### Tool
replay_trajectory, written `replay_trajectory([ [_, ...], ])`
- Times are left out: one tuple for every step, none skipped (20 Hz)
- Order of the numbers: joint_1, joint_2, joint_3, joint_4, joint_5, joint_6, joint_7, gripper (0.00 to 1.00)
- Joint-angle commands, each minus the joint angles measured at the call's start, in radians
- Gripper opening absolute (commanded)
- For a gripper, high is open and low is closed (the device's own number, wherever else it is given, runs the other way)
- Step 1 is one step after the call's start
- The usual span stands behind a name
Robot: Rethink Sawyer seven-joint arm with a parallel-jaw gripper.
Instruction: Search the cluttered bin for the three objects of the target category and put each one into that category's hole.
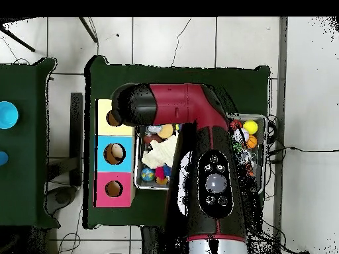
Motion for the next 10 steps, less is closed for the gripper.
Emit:
replay_trajectory([
  [0.001, 0.091, -0.047, 0.041, 0.015, 0.097, 0.192, 1.0],
  [0.02, 0.111, -0.083, 0.015, 0.042, 0.158, 0.281, 1.0],
  [0.028, 0.119, -0.099, 0.006, 0.054, 0.175, 0.314, 1.0],
  [0.043, 0.124, -0.126, -0.002, 0.074, 0.204, 0.371, 1.0],
  [0.053, 0.127, -0.143, -0.004, 0.087, 0.215, 0.4, 1.0],
  [0.064, 0.131, -0.162, -0.008, 0.1, 0.229, 0.433, 1.0],
  [0.072, 0.131, -0.174, -0.004, 0.11, 0.226, 0.45, 1.0],
  [0.081, 0.13, -0.186, 0.005, 0.122, 0.215, 0.471, 1.0],
  [0.088, 0.13, -0.196, 0.01, 0.13, 0.208, 0.481, 1.0],
  [0.099, 0.132, -0.212, 0.01, 0.138, 0.208, 0.506, 1.0],
])
